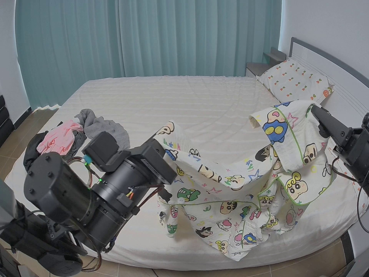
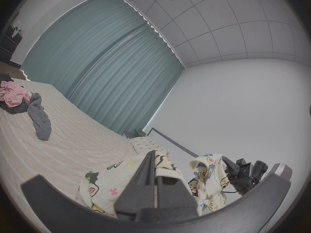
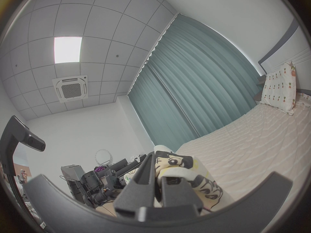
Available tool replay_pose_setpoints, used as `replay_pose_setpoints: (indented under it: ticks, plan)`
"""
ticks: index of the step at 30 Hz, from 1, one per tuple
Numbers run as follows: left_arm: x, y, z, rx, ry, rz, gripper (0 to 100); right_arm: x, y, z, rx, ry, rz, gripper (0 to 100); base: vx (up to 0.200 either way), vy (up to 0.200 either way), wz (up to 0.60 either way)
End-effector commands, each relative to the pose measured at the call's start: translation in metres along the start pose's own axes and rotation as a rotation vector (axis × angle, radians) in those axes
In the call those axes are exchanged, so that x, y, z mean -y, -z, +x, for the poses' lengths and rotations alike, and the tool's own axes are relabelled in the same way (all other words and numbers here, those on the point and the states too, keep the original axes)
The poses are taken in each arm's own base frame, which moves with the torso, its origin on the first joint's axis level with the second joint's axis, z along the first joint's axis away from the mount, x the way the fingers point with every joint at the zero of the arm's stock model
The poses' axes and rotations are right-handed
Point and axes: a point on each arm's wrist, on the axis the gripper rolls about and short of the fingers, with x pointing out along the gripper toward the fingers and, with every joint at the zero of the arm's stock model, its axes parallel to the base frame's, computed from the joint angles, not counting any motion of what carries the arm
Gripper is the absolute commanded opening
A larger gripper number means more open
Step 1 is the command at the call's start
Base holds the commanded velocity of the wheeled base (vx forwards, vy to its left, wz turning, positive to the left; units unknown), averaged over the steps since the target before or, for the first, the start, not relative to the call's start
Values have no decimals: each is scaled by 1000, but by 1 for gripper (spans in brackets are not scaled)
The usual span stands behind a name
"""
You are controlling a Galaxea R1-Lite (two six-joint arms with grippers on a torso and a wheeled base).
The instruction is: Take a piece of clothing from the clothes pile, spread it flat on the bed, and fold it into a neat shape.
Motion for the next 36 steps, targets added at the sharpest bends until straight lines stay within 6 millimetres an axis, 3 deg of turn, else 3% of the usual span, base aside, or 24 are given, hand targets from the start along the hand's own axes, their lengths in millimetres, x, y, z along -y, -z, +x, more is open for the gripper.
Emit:
replay_pose_setpoints:
  ticks: [1,5,20,30,36]
  plan:
    - [14,-20,-17,37,56,-33,0,-7,-6,-6,28,-23,-10,0,0,0,0]
    - [23,-12,-34,-38,94,-40,0,-7,-5,-9,24,-22,-8,0,0,0,0]
    - [5,7,-53,-179,16,-67,0,3,24,-29,-155,-24,60,0,0,0,0]
    - [-28,34,-26,-223,-128,-20,0,20,39,-19,-271,55,160,0,0,0,0]
    - [-42,56,2,-227,-188,-50,0,40,56,-9,-351,122,198,0,0,0,0]
